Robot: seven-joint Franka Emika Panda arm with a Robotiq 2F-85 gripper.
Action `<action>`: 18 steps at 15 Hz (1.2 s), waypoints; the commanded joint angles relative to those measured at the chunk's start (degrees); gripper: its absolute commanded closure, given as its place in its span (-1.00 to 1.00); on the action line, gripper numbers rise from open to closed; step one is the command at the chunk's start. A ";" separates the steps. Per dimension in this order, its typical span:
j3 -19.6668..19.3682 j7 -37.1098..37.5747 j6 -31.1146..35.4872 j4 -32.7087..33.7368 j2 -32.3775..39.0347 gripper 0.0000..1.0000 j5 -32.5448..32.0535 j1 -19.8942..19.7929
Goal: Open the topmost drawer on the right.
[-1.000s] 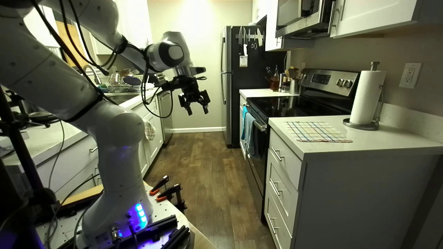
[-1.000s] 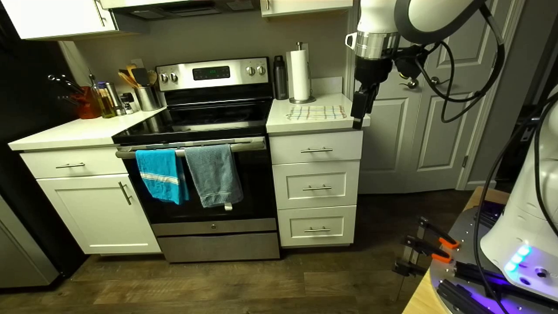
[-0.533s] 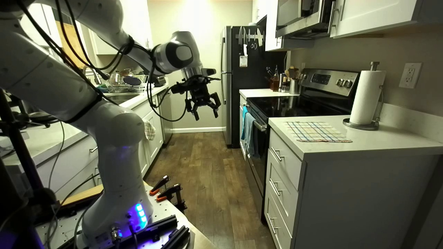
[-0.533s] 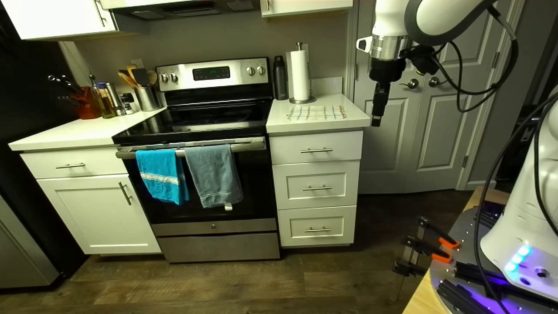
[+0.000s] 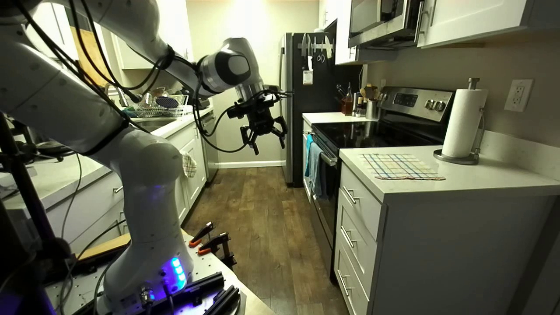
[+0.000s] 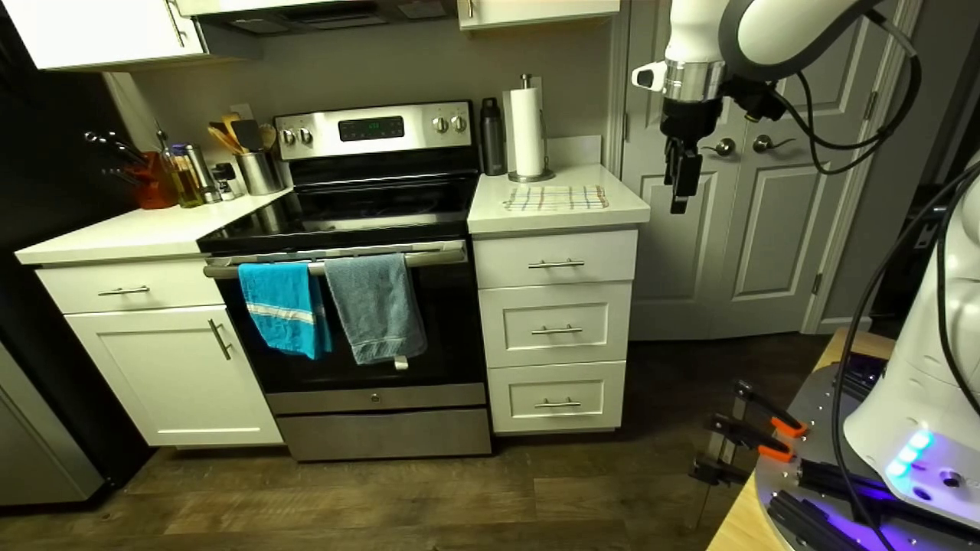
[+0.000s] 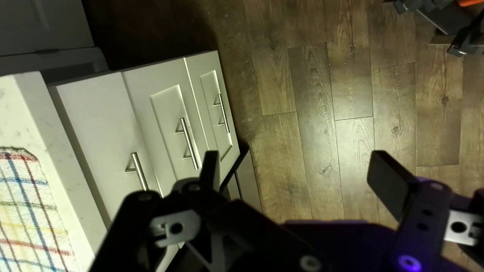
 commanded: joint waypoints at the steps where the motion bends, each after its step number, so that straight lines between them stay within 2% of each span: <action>1: 0.21 -0.18 -0.16 0.11 -0.02 -1.00 0.20 -0.16; 5: 0.21 -0.20 -0.16 0.11 -0.02 -1.00 0.17 -0.16; 7: -0.96 -1.10 0.11 1.14 0.62 -1.00 -0.36 -1.11; 13: -8.92 -12.17 1.33 9.38 5.42 -1.00 1.01 -0.38; 18: -11.04 -19.96 3.94 13.66 12.75 -1.00 1.22 -0.44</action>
